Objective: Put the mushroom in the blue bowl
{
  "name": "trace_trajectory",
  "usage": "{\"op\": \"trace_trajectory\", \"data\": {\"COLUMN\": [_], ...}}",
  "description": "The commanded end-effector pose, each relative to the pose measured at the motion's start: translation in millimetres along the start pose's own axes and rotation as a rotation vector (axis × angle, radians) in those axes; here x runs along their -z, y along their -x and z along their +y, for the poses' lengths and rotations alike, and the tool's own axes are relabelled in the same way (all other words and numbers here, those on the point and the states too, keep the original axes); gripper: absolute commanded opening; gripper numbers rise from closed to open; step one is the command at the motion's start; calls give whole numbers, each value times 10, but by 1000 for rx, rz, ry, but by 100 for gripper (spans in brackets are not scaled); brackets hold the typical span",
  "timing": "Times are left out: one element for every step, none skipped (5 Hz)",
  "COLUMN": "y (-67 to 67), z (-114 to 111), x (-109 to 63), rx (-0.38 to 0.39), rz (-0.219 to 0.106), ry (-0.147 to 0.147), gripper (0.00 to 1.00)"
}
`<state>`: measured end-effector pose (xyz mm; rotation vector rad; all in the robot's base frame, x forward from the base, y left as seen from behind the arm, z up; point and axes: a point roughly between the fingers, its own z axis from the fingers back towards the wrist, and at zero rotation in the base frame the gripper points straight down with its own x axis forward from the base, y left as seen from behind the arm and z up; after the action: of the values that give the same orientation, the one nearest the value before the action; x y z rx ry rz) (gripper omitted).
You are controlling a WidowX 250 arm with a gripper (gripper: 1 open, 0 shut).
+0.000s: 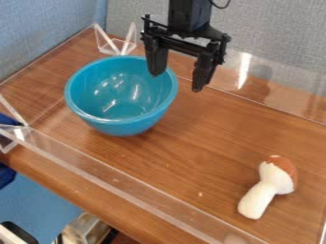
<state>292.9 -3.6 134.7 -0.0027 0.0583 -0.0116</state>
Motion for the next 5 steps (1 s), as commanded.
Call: {"op": "trace_trajectory", "data": {"y": [59,144,191,186,197], "z": [54,-143,-533,-954,-1119], "x": [22,102,271,493,658], "rx": [-38,-33,52,128,179], "rz": [13,17,12,10,6], "ry": [6,15,12,3,-10], "gripper": [100,100,100,100,100]}}
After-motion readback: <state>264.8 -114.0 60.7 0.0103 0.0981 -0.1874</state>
